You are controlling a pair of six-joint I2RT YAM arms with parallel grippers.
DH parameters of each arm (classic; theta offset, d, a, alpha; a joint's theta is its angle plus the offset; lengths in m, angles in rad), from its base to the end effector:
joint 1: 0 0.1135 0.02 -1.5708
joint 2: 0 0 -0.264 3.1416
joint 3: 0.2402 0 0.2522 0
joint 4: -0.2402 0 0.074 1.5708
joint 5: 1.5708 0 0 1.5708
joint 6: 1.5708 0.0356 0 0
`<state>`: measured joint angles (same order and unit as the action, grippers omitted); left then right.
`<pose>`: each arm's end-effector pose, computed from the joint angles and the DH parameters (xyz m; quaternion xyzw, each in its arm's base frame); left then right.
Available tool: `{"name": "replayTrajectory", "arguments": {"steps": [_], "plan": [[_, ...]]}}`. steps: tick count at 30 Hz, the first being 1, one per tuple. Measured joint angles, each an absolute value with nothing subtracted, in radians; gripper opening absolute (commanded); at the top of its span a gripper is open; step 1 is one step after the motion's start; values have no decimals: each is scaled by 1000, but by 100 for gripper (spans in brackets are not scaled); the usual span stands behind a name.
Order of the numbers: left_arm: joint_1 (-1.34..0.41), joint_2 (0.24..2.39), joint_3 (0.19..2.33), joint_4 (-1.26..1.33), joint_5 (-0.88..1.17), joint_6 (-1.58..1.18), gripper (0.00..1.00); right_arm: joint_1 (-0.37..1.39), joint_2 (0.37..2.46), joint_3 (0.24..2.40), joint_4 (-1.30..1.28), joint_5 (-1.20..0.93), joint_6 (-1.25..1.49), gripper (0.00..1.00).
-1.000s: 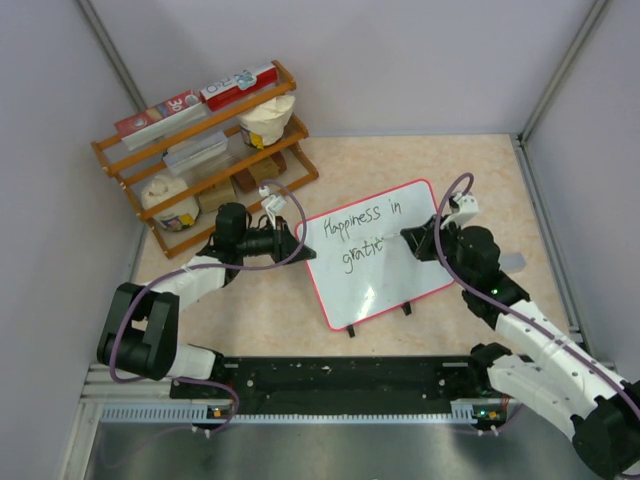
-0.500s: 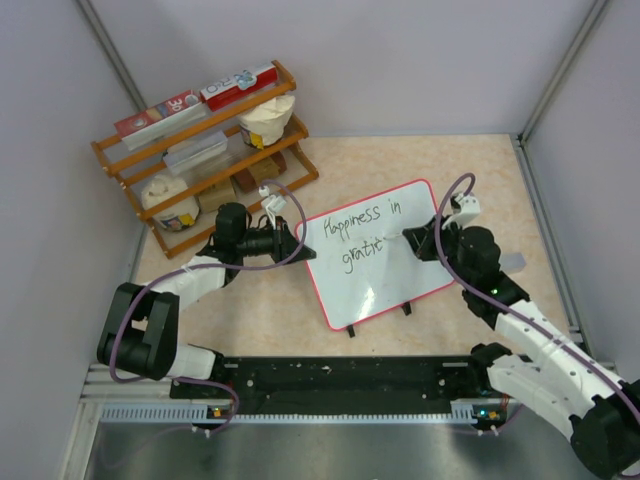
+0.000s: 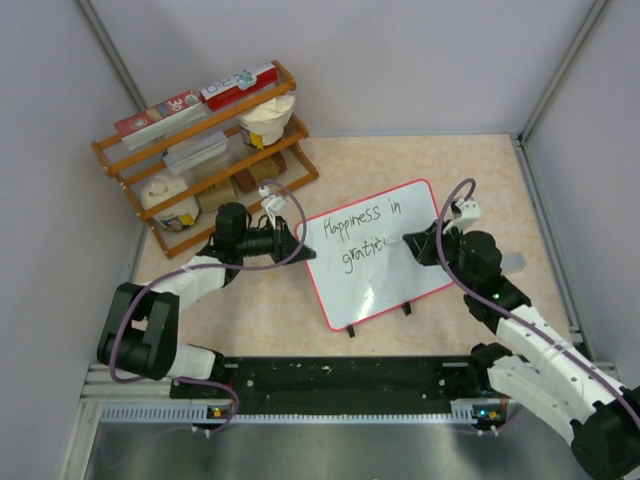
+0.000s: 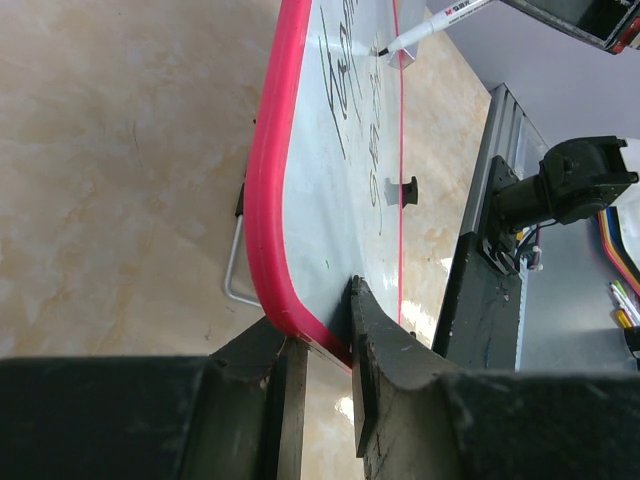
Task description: Write a sentence on the whiteboard
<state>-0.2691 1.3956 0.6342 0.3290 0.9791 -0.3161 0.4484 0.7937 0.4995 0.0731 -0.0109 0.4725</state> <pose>0.2601 -0.1024 0.2086 0.2359 0.7491 -0.5165 0.3412 0.1743 0.0843 0.2641 0.0060 0.7808 0.2814 0.5578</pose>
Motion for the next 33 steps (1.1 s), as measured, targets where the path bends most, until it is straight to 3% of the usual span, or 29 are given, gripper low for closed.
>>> {"name": "replayTrajectory", "arguments": {"steps": [33], "plan": [[-269, 1396, 634, 328, 978, -316, 0, 446, 788, 501, 44, 4, 473, 0]]}}
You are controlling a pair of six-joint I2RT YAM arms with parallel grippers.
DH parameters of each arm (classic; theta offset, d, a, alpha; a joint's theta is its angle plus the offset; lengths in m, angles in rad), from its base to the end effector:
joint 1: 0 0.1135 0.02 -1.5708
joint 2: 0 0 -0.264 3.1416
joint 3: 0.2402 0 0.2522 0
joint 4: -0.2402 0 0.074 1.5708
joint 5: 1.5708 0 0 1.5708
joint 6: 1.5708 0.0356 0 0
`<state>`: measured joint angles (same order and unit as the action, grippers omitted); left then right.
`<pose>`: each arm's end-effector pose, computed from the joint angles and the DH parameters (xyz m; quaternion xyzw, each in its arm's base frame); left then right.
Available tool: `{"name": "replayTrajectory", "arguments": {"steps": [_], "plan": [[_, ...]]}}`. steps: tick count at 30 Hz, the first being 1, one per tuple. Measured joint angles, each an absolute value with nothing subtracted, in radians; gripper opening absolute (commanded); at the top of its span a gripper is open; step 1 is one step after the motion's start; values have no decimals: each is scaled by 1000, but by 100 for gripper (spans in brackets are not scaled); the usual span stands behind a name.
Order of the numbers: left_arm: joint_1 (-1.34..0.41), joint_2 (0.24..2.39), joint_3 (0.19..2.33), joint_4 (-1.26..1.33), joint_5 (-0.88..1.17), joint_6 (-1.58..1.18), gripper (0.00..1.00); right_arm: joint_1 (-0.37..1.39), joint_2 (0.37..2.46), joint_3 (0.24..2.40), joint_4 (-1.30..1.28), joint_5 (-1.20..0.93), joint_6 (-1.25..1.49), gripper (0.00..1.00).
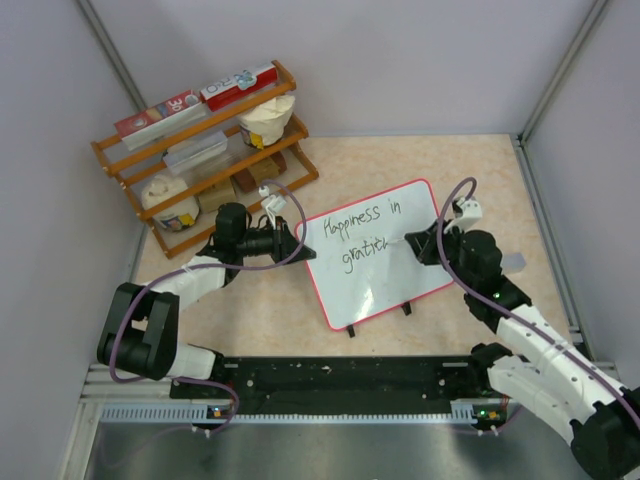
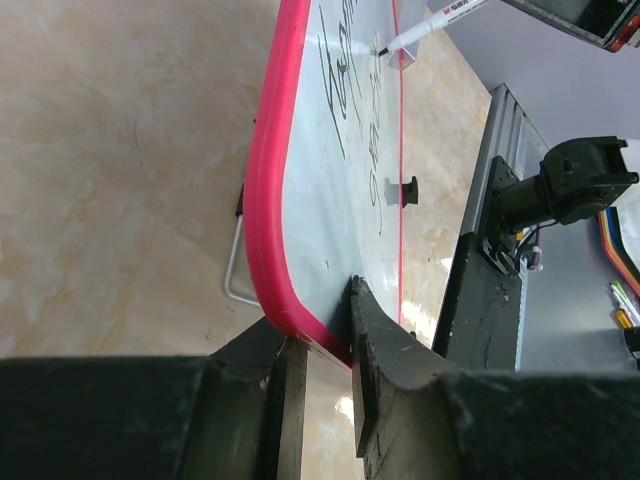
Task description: Write a sentence on the whiteboard
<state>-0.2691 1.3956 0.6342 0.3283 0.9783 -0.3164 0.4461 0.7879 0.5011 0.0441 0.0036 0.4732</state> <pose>0.2601 -0.1024 0.2085 0.2355 0.7495 -0.5163 0.3410 0.1734 0.0828 0.2626 0.0118 0.7874 0.2721 0.5530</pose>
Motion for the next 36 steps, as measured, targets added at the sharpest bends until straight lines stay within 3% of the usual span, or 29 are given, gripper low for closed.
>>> {"name": "replayTrajectory", "arguments": {"steps": [36], "plan": [[-269, 1396, 634, 329, 979, -316, 0, 426, 775, 497, 46, 6, 474, 0]]}}
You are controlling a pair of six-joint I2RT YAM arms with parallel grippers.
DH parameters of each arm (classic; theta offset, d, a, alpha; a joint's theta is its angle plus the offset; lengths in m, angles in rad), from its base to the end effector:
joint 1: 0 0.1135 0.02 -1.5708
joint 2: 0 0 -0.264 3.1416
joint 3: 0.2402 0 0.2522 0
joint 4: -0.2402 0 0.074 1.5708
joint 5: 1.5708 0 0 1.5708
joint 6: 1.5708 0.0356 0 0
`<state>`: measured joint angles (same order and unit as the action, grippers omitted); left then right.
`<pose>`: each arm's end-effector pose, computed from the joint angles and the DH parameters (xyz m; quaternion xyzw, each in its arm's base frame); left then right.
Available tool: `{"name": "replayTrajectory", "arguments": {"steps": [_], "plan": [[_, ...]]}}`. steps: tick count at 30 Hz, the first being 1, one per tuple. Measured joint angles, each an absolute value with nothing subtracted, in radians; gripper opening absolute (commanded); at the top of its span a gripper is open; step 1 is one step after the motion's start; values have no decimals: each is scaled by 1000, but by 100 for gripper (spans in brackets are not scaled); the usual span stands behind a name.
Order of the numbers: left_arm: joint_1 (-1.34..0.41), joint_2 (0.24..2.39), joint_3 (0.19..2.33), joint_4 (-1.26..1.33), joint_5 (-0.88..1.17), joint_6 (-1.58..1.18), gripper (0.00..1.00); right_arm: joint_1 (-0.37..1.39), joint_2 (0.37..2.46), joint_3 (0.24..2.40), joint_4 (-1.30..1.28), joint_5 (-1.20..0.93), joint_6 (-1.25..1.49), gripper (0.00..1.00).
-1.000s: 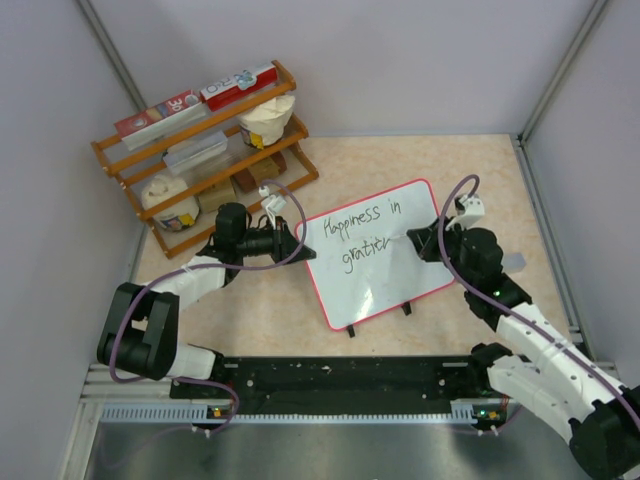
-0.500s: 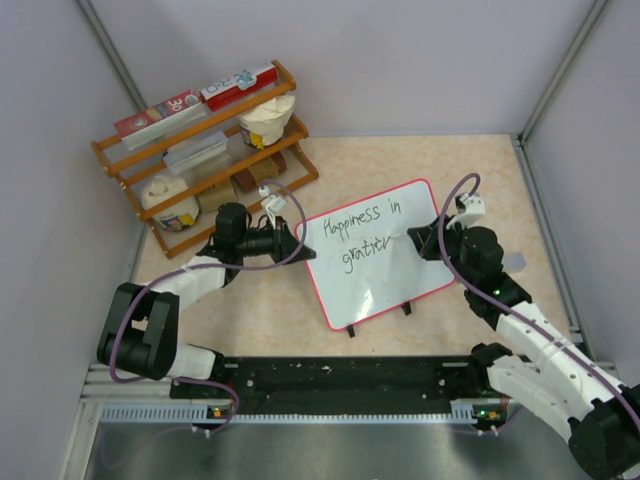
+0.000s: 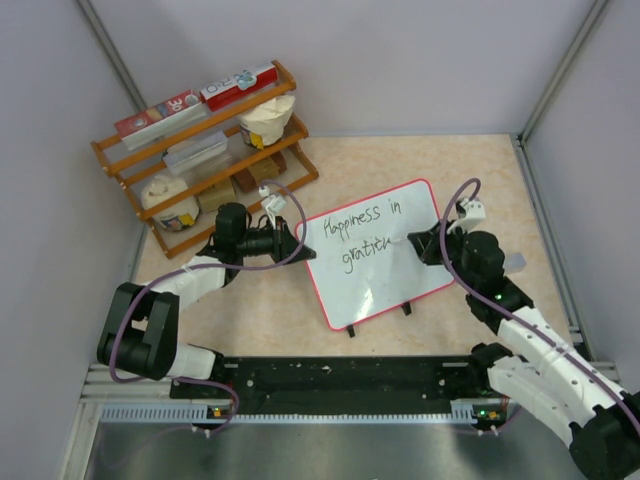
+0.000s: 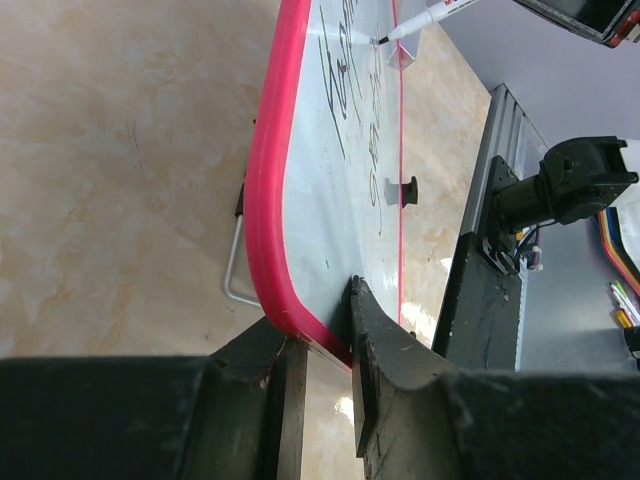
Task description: Write a sentence on the whiteboard
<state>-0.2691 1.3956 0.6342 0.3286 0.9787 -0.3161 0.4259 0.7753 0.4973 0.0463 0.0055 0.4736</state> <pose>0.2601 -0.1024 0.2085 0.2357 0.7493 -0.5163 0.3411 0.1732 0.0784 0.2636 0.0204 0.7838 0.2679 0.5599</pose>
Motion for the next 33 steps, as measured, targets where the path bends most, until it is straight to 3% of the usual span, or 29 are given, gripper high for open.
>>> {"name": "replayTrajectory", "arguments": {"steps": [28, 33], "plan": [[-269, 1396, 634, 329, 979, -316, 0, 422, 656, 499, -12, -31, 463, 0], [-269, 1396, 634, 329, 979, -316, 0, 332, 692, 512, -3, -140, 468, 0]]}}
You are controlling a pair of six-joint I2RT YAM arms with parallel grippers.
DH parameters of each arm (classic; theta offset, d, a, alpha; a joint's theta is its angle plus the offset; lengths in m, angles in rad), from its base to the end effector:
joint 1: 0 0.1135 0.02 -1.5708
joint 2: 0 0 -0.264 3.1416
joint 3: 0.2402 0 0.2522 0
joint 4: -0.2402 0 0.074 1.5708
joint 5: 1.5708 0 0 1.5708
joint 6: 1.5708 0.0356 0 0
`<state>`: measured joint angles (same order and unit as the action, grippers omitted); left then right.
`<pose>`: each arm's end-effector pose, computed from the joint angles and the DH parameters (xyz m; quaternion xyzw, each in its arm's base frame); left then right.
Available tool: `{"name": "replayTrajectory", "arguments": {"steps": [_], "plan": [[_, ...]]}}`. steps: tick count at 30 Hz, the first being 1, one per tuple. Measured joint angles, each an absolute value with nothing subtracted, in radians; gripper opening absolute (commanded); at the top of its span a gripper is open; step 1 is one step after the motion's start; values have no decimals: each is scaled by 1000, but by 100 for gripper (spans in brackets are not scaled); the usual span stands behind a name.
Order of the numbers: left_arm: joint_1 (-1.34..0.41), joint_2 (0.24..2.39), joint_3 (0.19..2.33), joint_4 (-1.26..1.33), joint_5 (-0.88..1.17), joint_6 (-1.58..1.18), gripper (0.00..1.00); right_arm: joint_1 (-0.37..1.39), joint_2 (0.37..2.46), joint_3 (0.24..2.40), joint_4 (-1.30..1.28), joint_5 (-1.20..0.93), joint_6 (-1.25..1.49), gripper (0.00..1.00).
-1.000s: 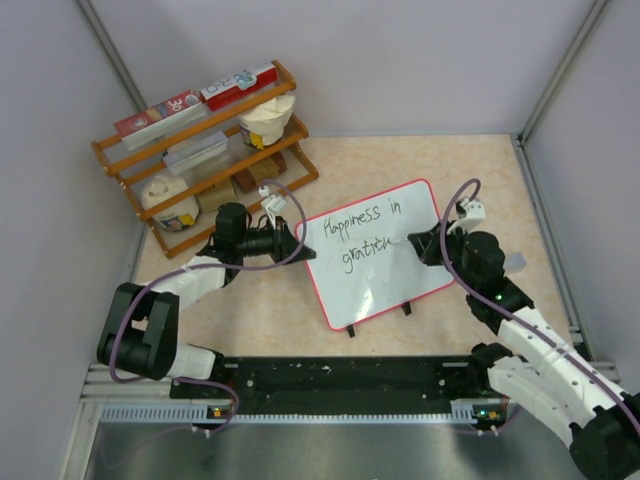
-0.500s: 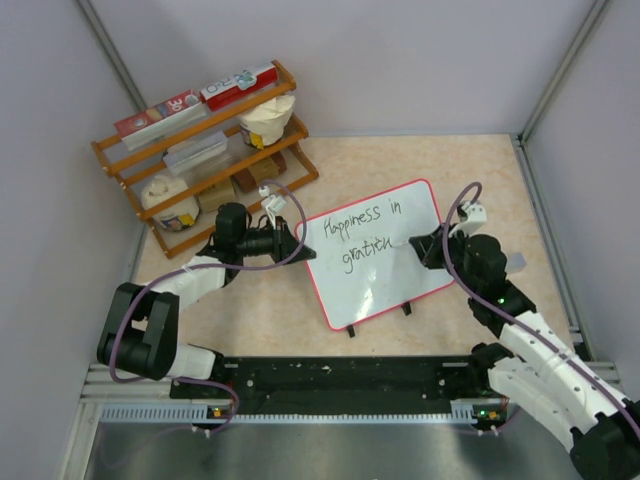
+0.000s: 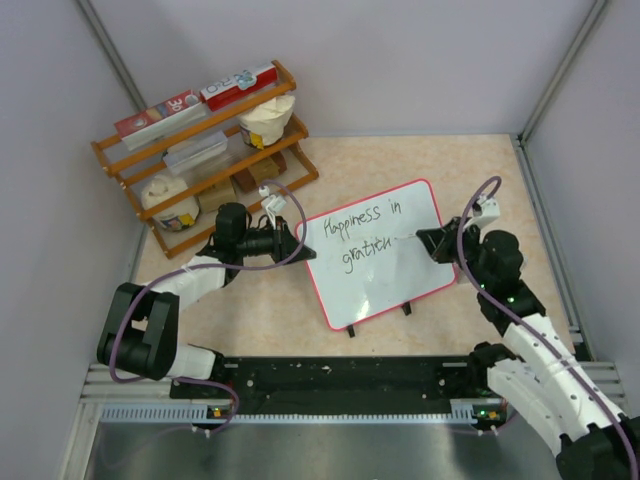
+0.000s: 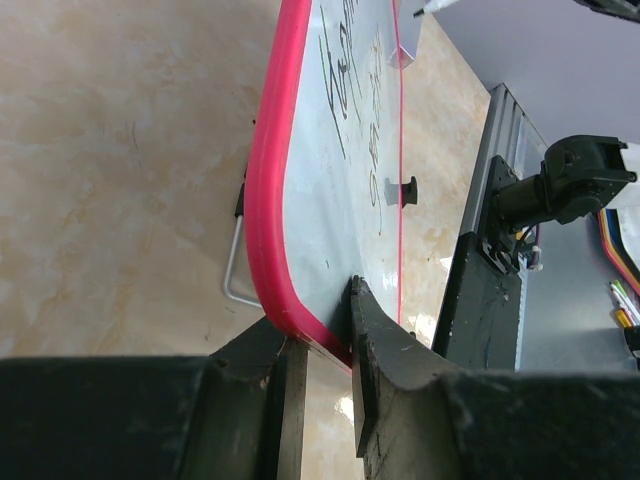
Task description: Write a sentence on the whiteboard
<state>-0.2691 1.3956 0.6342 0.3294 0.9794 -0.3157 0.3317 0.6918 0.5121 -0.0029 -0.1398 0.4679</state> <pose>0.2601 -0.1024 0.2086 0.2362 0.7489 -0.5165 0.3414 0.1647 0.0620 0.2773 0.0076 0.7680 0.2978 0.5669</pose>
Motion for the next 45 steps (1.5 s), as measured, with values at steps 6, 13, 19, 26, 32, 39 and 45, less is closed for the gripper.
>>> {"name": "replayTrajectory", "arguments": {"steps": [6, 13, 19, 26, 32, 39, 45], "plan": [[-270, 1396, 634, 329, 979, -316, 0, 144, 716, 511, 33, -304, 515, 0], [-270, 1396, 634, 330, 980, -316, 0, 133, 723, 510, 57, -376, 526, 0], [-270, 1396, 634, 330, 980, -316, 0, 144, 742, 503, 70, -364, 525, 0], [-270, 1397, 634, 331, 981, -316, 0, 224, 744, 502, 59, -265, 497, 0], [-270, 1397, 634, 332, 982, -316, 0, 251, 771, 502, 60, -201, 478, 0], [-270, 1397, 634, 332, 982, -316, 0, 253, 783, 496, 72, -169, 474, 0], [-270, 1397, 634, 332, 981, -316, 0, 253, 798, 496, 93, -174, 477, 0]]}}
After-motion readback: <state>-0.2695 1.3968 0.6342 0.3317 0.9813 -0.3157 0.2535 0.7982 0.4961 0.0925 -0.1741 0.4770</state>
